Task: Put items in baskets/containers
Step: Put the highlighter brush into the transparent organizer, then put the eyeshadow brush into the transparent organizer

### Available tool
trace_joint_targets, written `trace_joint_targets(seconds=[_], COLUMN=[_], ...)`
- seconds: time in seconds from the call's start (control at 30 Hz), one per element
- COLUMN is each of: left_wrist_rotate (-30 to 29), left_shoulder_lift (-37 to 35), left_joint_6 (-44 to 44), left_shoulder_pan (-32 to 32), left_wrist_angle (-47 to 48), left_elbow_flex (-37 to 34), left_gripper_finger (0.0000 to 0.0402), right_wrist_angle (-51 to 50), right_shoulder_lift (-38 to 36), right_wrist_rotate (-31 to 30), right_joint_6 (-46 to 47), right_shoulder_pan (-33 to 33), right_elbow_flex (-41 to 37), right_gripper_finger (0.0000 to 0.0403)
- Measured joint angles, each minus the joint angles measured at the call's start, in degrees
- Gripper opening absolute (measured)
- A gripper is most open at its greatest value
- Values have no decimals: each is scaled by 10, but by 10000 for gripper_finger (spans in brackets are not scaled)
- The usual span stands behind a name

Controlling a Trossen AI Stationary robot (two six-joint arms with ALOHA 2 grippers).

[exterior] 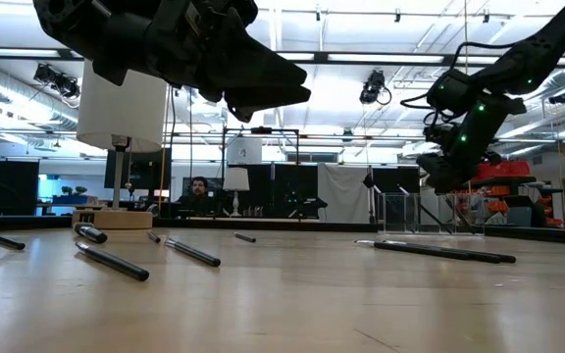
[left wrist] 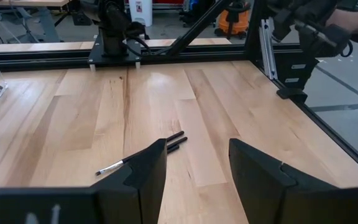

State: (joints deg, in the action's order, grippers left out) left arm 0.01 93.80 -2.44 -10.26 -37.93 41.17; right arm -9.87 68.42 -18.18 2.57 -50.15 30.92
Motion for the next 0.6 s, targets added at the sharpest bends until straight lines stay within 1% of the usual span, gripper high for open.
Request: trace_joint_targets(seconds=[0.17, 0.33, 0.47, 0.6], left_wrist_rotate=[0, 0, 0, -11], left_shoulder_lift=[0, 0, 0, 0], left_joint_6=[0, 0, 0, 1], left_shoulder_pan=[0, 0, 0, 0], left_wrist_angle=[0, 0, 0, 0], left_elbow_flex=[0, 0, 0, 0], left_gripper_finger=[177, 177, 177, 177], right_wrist_angle=[-33, -48, -36, -28], right_shoulder_lift=[-50, -106, -151, -181], right_wrist_rotate=[0, -2, -3, -2], right_joint_6=[11, 16, 31, 68], right_shoulder_pan=[1, 24, 65, 140], right_elbow_flex=[0, 0, 0, 0], right_gripper_finger=[109, 105, 97, 85])
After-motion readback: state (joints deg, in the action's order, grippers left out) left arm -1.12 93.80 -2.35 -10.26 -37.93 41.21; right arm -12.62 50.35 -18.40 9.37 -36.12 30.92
